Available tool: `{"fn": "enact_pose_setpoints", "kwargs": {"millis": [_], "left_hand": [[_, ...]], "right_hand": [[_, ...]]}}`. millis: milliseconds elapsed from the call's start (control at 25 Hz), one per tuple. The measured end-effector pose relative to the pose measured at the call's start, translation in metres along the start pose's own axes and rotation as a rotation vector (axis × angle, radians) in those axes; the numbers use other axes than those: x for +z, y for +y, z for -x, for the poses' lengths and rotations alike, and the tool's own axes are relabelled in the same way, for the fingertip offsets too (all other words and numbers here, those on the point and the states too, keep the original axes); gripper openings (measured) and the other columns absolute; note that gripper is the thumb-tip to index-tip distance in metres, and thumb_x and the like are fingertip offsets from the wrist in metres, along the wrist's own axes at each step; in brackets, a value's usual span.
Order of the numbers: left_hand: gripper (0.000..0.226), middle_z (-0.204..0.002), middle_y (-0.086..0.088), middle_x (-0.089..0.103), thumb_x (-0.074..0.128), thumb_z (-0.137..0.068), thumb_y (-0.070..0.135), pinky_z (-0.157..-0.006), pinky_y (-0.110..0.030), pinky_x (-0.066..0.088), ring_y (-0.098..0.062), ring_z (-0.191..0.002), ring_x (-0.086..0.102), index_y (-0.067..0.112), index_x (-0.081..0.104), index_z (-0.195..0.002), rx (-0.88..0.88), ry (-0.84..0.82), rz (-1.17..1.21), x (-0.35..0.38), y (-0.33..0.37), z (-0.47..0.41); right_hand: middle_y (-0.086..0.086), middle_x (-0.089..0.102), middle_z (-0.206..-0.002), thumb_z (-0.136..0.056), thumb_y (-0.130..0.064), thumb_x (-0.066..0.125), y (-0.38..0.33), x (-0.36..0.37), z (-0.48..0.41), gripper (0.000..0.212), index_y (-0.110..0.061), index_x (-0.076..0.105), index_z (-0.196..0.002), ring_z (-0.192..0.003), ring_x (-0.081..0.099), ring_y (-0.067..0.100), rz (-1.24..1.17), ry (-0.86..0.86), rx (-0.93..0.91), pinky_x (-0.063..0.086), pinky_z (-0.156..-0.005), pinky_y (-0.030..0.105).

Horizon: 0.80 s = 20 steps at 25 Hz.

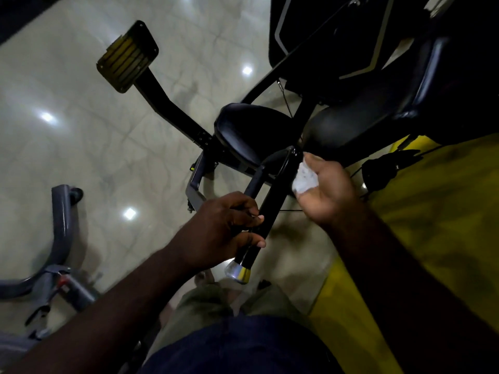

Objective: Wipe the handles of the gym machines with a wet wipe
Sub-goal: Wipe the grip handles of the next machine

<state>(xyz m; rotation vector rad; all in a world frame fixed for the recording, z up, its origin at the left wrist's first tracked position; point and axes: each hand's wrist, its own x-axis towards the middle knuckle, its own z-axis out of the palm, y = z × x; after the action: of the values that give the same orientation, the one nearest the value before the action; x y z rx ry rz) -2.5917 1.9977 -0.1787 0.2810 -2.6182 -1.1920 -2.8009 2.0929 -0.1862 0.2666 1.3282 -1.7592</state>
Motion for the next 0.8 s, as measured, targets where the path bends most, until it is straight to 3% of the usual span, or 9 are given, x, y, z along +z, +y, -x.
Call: {"fn": "enact_pose_setpoints", "kwargs": {"millis": [80,160,240,320,400,480,560,680,800], "left_hand": [[0.03,-0.106,0.001,0.071,0.091,-0.074,0.028,-0.078,-0.028,0.06,-0.007,-0.092,0.072,0.011,0.084,-0.098,-0.007,-0.001,0.007,0.001,-0.001,0.001],[0.032,-0.108,0.0,0.072,0.09,-0.077,0.031,-0.08,-0.029,0.059,-0.007,-0.093,0.072,0.011,0.083,-0.101,0.016,-0.019,0.022,-0.001,-0.007,0.003],[0.033,-0.112,0.0,0.072,0.086,-0.084,0.036,-0.08,-0.03,0.059,-0.008,-0.096,0.072,0.011,0.082,-0.106,0.08,-0.065,0.049,-0.007,-0.017,0.001],[0.034,-0.119,0.001,0.072,0.077,-0.09,0.042,-0.083,-0.025,0.059,-0.007,-0.101,0.071,0.014,0.081,-0.109,0.112,-0.125,0.075,-0.016,-0.031,-0.004],[0.039,-0.129,0.002,0.069,0.071,-0.092,0.047,-0.087,-0.019,0.057,-0.006,-0.104,0.07,0.016,0.079,-0.114,0.097,-0.173,0.039,-0.023,-0.049,-0.01],[0.032,-0.134,0.003,0.066,0.074,-0.092,0.042,-0.088,-0.023,0.056,-0.007,-0.106,0.069,0.019,0.077,-0.115,0.082,-0.227,0.033,-0.031,-0.077,-0.015],[0.027,-0.132,0.003,0.067,0.081,-0.089,0.034,-0.086,-0.015,0.05,-0.008,-0.108,0.068,0.02,0.078,-0.112,0.08,-0.249,0.073,-0.036,-0.107,-0.021],[0.031,-0.126,0.0,0.069,0.083,-0.087,0.027,-0.075,-0.001,0.039,-0.01,-0.1,0.067,0.015,0.076,-0.114,0.016,-0.262,0.109,-0.043,-0.142,-0.028],[0.034,-0.124,-0.002,0.068,0.081,-0.088,0.027,-0.072,-0.01,0.044,-0.013,-0.098,0.068,0.014,0.074,-0.118,-0.025,-0.318,0.113,-0.049,-0.162,-0.033]], "right_hand": [[0.006,0.058,-0.133,-0.105,0.004,0.043,0.003,0.013,0.007,0.05,-0.005,0.041,-0.154,-0.12,0.058,0.015,0.135,0.079,-0.059,0.052,-0.096,0.023],[-0.008,0.041,-0.158,-0.103,0.006,0.042,0.038,0.017,0.057,0.063,-0.019,0.032,-0.16,-0.143,0.041,0.005,0.519,0.107,-0.312,0.036,-0.118,0.023],[-0.012,0.021,-0.169,-0.106,0.002,0.039,0.081,0.012,0.097,0.064,-0.028,0.026,-0.162,-0.153,0.023,0.0,0.847,0.048,-0.549,0.026,-0.122,0.018],[-0.003,0.022,-0.17,-0.106,0.006,0.037,0.085,0.008,0.081,0.059,-0.017,0.032,-0.16,-0.157,0.015,0.005,1.018,0.049,-0.71,0.021,-0.125,0.021],[0.01,0.039,-0.163,-0.103,0.009,0.035,0.057,0.01,0.04,0.052,-0.005,0.047,-0.152,-0.156,0.023,0.015,1.223,0.129,-0.739,0.022,-0.127,0.029],[0.026,0.057,-0.144,-0.095,0.003,0.034,0.025,0.027,0.006,0.049,0.007,0.06,-0.136,-0.144,0.045,0.039,1.52,0.168,-0.738,0.035,-0.121,0.045],[0.032,0.062,-0.132,-0.09,-0.005,0.04,-0.002,0.051,-0.015,0.047,0.009,0.064,-0.127,-0.131,0.054,0.051,1.808,0.125,-0.498,0.044,-0.112,0.053],[0.021,0.043,-0.155,-0.093,-0.005,0.056,0.009,0.074,0.002,0.053,0.0,0.049,-0.146,-0.152,0.03,0.037,2.008,0.174,-0.315,0.028,-0.123,0.044],[0.018,0.026,-0.167,-0.092,-0.002,0.051,0.048,0.067,0.055,0.067,0.001,0.033,-0.156,-0.158,0.016,0.033,2.023,0.22,-0.539,0.016,-0.129,0.044]]}}
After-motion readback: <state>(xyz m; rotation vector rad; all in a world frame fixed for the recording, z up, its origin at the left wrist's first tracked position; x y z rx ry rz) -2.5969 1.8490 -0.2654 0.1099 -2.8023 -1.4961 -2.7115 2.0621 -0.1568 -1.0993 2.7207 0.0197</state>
